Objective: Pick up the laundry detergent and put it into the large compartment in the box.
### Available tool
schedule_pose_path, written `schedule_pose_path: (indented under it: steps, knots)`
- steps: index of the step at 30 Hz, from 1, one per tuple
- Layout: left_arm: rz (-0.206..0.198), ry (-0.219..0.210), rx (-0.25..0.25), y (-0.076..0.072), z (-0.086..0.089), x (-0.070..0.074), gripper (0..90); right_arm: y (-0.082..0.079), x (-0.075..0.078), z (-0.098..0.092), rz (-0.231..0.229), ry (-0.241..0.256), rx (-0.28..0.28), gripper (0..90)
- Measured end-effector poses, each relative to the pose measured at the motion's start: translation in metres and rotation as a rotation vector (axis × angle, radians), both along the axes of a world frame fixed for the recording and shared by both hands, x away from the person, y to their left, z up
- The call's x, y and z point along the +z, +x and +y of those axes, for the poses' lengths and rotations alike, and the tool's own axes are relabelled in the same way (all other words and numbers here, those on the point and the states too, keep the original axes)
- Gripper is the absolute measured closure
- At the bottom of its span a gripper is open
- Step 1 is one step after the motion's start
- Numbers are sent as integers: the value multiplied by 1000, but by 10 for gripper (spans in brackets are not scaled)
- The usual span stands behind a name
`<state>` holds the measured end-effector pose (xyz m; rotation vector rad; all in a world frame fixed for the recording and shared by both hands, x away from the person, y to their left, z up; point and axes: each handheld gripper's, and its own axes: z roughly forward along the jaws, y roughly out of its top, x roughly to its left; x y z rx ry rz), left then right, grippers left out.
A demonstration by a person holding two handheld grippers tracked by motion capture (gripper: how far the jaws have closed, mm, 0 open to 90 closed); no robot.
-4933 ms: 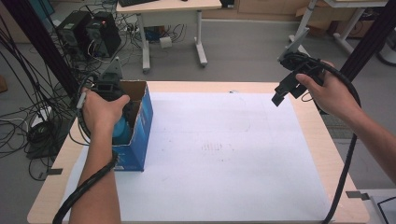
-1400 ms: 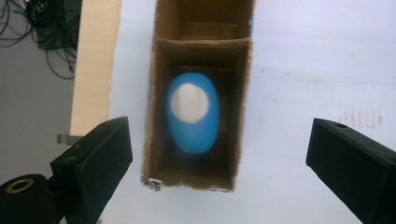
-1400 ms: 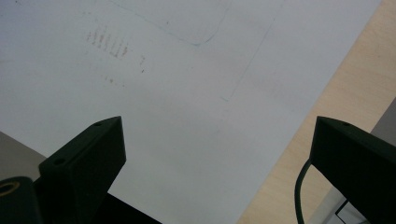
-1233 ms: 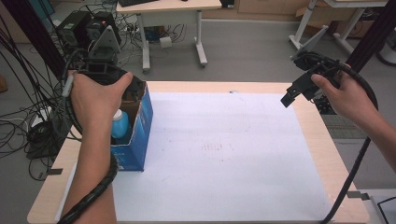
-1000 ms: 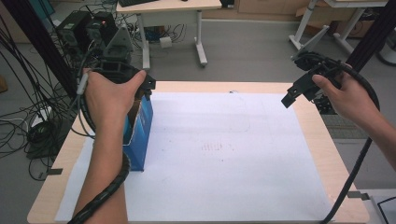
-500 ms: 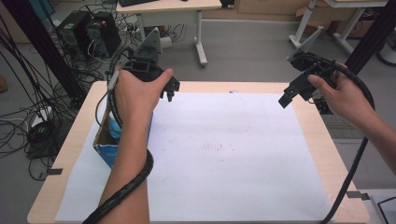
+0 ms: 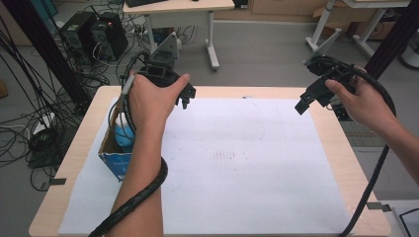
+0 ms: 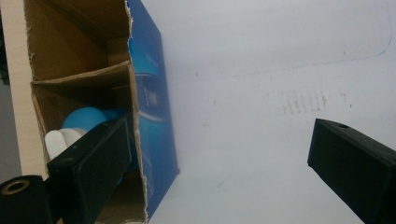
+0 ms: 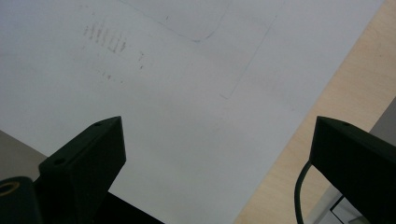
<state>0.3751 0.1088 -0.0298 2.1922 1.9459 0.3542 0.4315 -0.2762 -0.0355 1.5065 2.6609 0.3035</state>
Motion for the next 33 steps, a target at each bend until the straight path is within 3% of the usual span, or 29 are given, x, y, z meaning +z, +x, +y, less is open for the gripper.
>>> schedule_pose_path:
  steps: [22, 33]
  knots:
    - [7, 4, 2, 1, 4, -5, 63, 4, -4, 7, 8, -14, 12, 37]
    - [-13, 6, 1, -2, 5, -6, 63, 5, -4, 8, 8, -12, 16, 37]
